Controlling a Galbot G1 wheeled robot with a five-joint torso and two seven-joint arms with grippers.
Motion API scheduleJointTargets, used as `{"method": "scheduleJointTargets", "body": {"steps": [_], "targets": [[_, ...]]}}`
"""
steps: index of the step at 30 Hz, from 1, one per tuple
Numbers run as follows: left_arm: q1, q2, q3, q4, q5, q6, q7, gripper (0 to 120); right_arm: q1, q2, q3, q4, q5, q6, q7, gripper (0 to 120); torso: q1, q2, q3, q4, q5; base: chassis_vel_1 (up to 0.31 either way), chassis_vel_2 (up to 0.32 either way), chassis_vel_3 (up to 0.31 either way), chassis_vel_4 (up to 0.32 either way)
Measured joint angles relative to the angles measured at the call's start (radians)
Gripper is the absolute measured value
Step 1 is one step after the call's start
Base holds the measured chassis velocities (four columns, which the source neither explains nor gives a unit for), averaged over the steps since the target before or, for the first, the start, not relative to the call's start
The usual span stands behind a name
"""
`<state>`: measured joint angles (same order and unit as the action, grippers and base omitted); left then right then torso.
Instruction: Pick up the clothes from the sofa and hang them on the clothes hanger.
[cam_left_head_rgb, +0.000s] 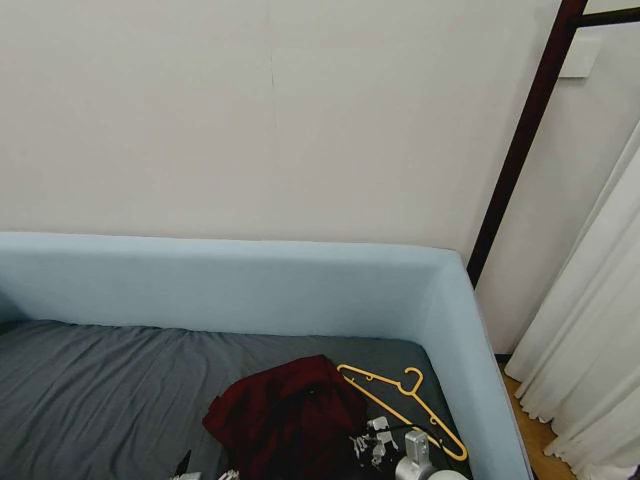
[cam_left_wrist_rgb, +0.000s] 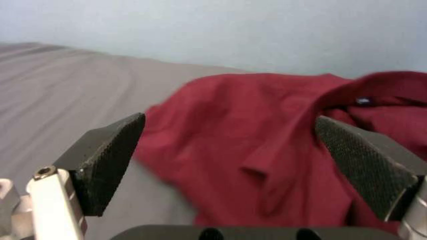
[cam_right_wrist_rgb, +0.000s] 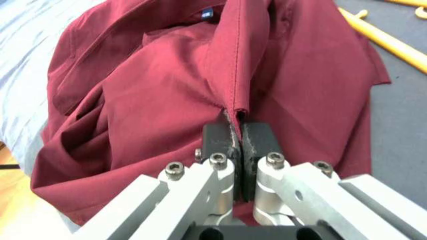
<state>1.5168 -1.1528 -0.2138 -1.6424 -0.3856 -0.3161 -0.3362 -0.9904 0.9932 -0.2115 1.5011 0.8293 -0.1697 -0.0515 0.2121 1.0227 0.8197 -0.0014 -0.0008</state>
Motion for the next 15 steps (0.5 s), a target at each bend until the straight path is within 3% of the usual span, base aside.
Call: {"method": "scheduleJointTargets", "body": {"steps": [1,2,5,15], "targets": [[0.000,0.000,0.000,0.000,0.000,0.000,0.000,100,0.000,0.000,0.000,0.000,0.000,0.000,0.000,0,0.000,0.000,0.000,0.0000,0.0000,0.000,0.000,0.000,0.000],[-0.082,0.022,0.064,0.054,-0.006,0.010,0.013,100,-0.003,0.001,0.012,0.004,0.000,-0.002,0.002,0,0.000,0.000,0.000,-0.0001,0.0000,0.000,0.000,0.000,0.000],[-0.167,0.049,0.143,0.138,0.030,0.023,0.023,99,-0.004,0.004,0.032,0.008,0.005,-0.004,0.004,0,0.000,0.000,0.000,0.0000,0.0001,0.000,0.000,0.000,0.000],[-0.241,0.070,0.225,0.234,0.066,0.068,0.004,97,-0.007,0.010,0.052,0.011,0.008,-0.005,0.005,0,0.000,0.000,0.000,0.0003,0.0001,0.000,0.000,0.000,0.000]]}}
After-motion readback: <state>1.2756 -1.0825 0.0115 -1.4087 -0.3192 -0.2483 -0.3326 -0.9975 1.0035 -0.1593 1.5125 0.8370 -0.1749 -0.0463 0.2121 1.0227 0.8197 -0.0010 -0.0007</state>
